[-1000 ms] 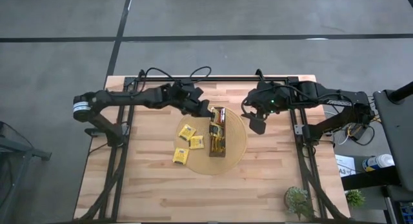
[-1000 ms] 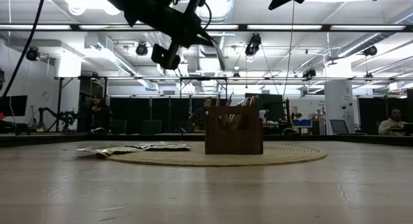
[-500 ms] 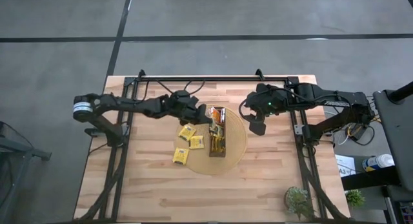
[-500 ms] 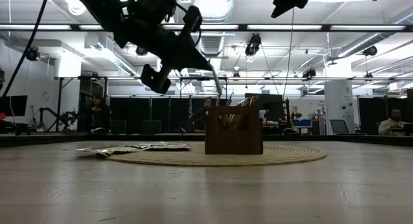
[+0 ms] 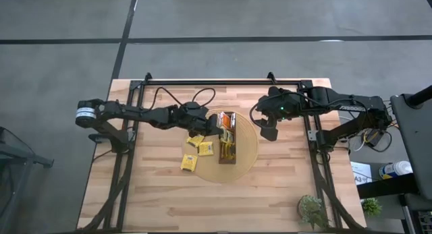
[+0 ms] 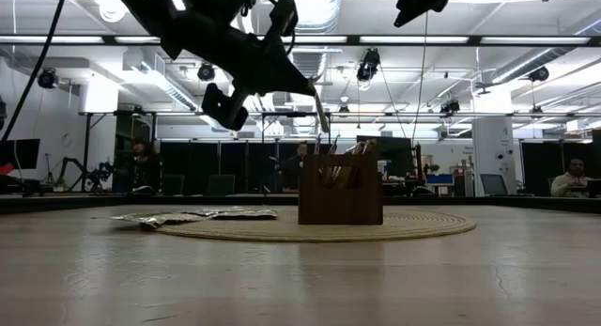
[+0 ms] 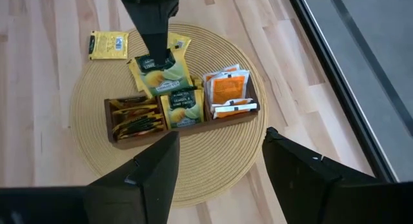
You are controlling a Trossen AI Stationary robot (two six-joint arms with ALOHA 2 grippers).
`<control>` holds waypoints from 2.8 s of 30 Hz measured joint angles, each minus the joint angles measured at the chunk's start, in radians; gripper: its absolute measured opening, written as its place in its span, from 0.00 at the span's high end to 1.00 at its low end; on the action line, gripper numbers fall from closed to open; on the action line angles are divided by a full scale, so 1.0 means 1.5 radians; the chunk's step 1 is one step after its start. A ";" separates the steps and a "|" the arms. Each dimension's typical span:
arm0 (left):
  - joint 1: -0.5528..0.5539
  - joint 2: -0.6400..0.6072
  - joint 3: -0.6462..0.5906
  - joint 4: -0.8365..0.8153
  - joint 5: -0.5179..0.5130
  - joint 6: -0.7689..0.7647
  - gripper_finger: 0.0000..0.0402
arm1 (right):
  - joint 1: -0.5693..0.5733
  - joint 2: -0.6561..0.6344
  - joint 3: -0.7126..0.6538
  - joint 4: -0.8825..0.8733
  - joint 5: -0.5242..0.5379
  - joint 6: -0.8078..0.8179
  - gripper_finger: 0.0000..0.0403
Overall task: Pick & Place Tea
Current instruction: Put the yellow tea bag into the middle section of the wooden organizer
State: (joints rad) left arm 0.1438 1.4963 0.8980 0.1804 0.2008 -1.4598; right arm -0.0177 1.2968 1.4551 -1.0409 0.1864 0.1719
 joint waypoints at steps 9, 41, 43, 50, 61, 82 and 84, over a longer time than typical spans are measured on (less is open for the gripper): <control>-0.002 0.052 0.024 -0.003 -0.008 0.001 1.00 | 0.000 0.000 0.000 0.001 0.000 -0.005 0.46; 0.009 0.122 0.031 0.022 -0.030 0.028 1.00 | 0.000 0.000 0.000 0.003 -0.001 -0.017 0.46; 0.009 0.125 0.031 0.020 -0.039 0.028 1.00 | 0.000 0.000 0.000 0.003 -0.001 -0.017 0.46; 0.009 0.129 0.031 0.014 -0.053 0.014 1.00 | 0.000 0.000 0.000 0.002 -0.001 -0.017 0.46; 0.009 0.129 0.031 0.014 -0.054 0.010 0.78 | 0.000 0.000 0.000 0.002 -0.001 -0.023 0.46; 0.009 0.128 0.031 0.014 -0.005 0.022 0.82 | 0.000 -0.001 0.000 0.003 -0.001 -0.026 0.46; 0.009 0.128 0.031 0.014 -0.005 0.031 0.92 | 0.000 -0.001 0.000 0.003 -0.001 -0.027 0.46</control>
State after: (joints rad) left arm 0.1577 1.6878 0.9440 0.2008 0.1932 -1.4135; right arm -0.0177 1.2961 1.4548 -1.0367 0.1852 0.1318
